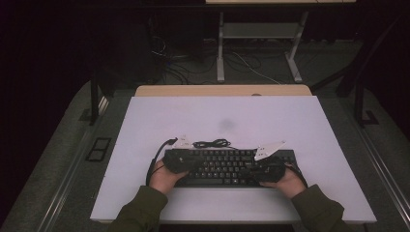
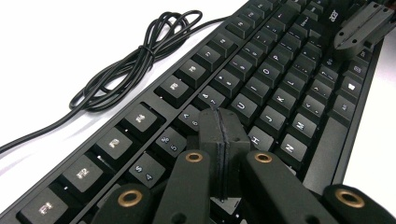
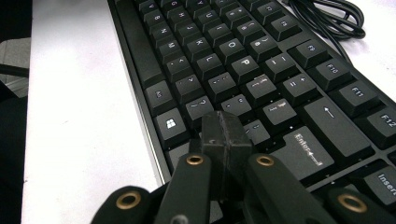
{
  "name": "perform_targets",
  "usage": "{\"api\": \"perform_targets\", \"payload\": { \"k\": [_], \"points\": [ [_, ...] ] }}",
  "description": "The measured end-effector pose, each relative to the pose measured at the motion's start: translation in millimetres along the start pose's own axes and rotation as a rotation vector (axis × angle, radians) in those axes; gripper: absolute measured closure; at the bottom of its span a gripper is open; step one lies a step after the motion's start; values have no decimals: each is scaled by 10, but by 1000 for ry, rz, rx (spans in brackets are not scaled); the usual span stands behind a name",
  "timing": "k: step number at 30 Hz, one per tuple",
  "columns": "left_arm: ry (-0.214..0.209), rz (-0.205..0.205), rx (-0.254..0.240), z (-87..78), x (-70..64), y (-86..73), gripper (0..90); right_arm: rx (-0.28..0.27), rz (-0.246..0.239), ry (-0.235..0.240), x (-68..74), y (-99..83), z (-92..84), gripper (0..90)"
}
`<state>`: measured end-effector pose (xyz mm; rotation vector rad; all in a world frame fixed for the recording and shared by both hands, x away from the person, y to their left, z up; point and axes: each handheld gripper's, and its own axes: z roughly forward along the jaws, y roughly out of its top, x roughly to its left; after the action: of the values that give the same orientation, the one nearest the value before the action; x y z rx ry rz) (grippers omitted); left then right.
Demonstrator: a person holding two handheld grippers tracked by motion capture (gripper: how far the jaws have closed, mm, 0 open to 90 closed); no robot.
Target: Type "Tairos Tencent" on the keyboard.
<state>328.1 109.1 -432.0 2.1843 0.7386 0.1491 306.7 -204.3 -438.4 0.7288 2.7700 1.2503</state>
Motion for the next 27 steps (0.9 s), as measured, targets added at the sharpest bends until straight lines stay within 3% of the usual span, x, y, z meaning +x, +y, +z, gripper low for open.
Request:
{"api": "perform_targets", "payload": {
  "k": [8,22,27],
  "points": [
    [-1,-3,20,17,2,-5,894,2,2,-1,4,1,0,894],
    [0,-5,-2,-28,-17,9,890,2,1,-1,4,2,0,894],
    [-2,-25,-29,-66,-8,-2,805,1,2,-1,3,2,0,894]
  ]
}}
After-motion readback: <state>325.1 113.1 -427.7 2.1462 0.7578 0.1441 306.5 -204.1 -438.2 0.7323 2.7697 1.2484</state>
